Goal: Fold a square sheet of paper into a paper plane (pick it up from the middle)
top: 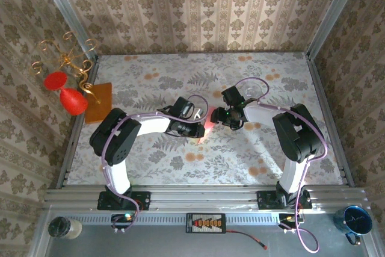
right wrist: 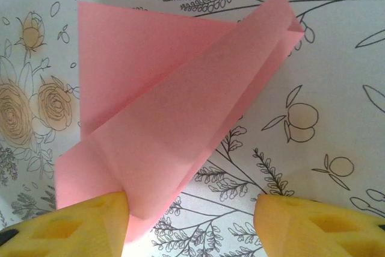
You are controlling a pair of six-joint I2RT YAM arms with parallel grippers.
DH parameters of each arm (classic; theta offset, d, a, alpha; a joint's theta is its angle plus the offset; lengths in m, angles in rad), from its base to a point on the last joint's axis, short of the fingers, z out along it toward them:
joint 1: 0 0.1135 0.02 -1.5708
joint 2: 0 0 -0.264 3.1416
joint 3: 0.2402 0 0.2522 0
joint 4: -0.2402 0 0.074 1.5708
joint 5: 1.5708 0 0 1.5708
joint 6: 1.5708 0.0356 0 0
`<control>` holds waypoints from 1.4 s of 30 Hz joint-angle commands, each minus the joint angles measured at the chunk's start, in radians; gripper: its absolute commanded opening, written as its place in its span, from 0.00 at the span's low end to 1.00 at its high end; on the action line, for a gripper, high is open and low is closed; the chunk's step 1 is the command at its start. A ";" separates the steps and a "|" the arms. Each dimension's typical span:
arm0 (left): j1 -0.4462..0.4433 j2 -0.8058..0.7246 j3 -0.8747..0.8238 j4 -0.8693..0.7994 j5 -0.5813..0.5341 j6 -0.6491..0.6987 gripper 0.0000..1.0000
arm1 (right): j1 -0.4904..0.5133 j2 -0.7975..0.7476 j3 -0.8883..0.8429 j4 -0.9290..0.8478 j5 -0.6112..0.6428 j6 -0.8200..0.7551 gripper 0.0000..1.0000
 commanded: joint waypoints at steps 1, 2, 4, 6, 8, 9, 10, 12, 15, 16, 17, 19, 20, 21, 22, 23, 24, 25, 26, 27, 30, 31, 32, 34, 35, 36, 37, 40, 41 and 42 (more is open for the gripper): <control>-0.007 0.030 0.011 -0.070 -0.032 0.012 0.18 | 0.009 0.131 -0.028 0.022 0.068 0.000 0.62; -0.008 0.033 0.013 -0.073 -0.036 0.012 0.18 | 0.009 0.132 -0.026 0.021 0.068 -0.002 0.61; -0.011 0.038 0.014 -0.078 -0.042 0.012 0.18 | 0.009 0.132 -0.023 0.019 0.063 -0.003 0.61; -0.011 0.040 0.014 -0.079 -0.043 0.013 0.18 | 0.009 0.114 -0.026 0.025 0.045 -0.006 0.61; -0.013 0.038 0.016 -0.079 -0.044 0.012 0.18 | 0.007 0.064 -0.039 0.039 0.017 -0.011 0.61; -0.012 0.038 0.016 -0.079 -0.045 0.015 0.18 | 0.006 0.034 -0.044 0.043 0.009 -0.013 0.62; -0.013 0.037 0.016 -0.081 -0.046 0.015 0.18 | 0.003 -0.003 -0.051 0.046 -0.001 -0.017 0.63; -0.013 0.035 0.016 -0.081 -0.049 0.014 0.18 | -0.004 -0.076 -0.073 0.056 -0.025 -0.025 0.65; -0.014 0.036 0.014 -0.080 -0.053 0.015 0.18 | -0.015 -0.170 -0.111 0.061 -0.053 -0.044 0.66; -0.014 0.034 0.013 -0.079 -0.053 0.013 0.18 | -0.017 -0.193 -0.125 0.061 -0.068 -0.049 0.66; -0.014 0.034 0.012 -0.075 -0.054 0.012 0.18 | -0.019 -0.213 -0.140 0.065 -0.085 -0.056 0.66; -0.014 0.035 0.011 -0.072 -0.054 0.011 0.18 | -0.020 -0.239 -0.171 0.084 -0.129 -0.057 0.64; -0.014 0.035 0.010 -0.070 -0.054 0.011 0.18 | -0.020 -0.248 -0.187 0.108 -0.164 -0.055 0.63; -0.014 0.038 0.011 -0.070 -0.054 0.012 0.18 | -0.020 -0.251 -0.196 0.125 -0.194 -0.049 0.62; -0.014 0.037 0.011 -0.070 -0.054 0.012 0.18 | -0.019 -0.249 -0.203 0.149 -0.232 -0.044 0.59; -0.014 0.038 0.011 -0.070 -0.054 0.012 0.18 | -0.019 -0.246 -0.209 0.174 -0.264 -0.036 0.55; -0.014 0.037 0.012 -0.070 -0.054 0.013 0.18 | -0.019 -0.240 -0.210 0.194 -0.284 -0.029 0.51; -0.014 0.037 0.013 -0.072 -0.056 0.015 0.18 | -0.019 -0.232 -0.210 0.218 -0.302 -0.020 0.47; -0.014 0.036 0.012 -0.072 -0.056 0.015 0.18 | -0.019 -0.221 -0.209 0.241 -0.321 -0.013 0.41; -0.014 0.037 0.012 -0.072 -0.056 0.017 0.18 | -0.019 -0.211 -0.205 0.254 -0.335 -0.005 0.37; -0.014 0.034 0.010 -0.070 -0.057 0.017 0.18 | -0.017 -0.167 -0.185 0.294 -0.387 0.012 0.22; -0.014 0.032 0.009 -0.071 -0.058 0.016 0.18 | -0.016 -0.155 -0.183 0.309 -0.399 0.017 0.20; -0.015 0.032 0.008 -0.071 -0.058 0.017 0.18 | -0.015 -0.145 -0.181 0.324 -0.403 0.022 0.19; -0.016 0.032 0.006 -0.071 -0.059 0.015 0.17 | -0.014 -0.127 -0.180 0.344 -0.402 0.028 0.16; -0.016 0.031 0.005 -0.070 -0.059 0.014 0.18 | -0.014 -0.115 -0.175 0.348 -0.403 0.030 0.16; -0.015 0.030 0.005 -0.070 -0.059 0.013 0.18 | -0.014 -0.107 -0.172 0.352 -0.405 0.030 0.15; -0.015 0.029 0.006 -0.070 -0.059 0.013 0.17 | -0.013 -0.097 -0.166 0.360 -0.409 0.031 0.15; -0.016 0.029 0.006 -0.074 -0.057 0.018 0.18 | -0.013 -0.077 -0.153 0.367 -0.423 0.027 0.14; -0.015 0.028 0.006 -0.076 -0.057 0.019 0.17 | -0.013 -0.073 -0.151 0.367 -0.423 0.026 0.14; -0.016 0.028 0.006 -0.076 -0.059 0.018 0.18 | -0.013 -0.068 -0.149 0.366 -0.423 0.026 0.14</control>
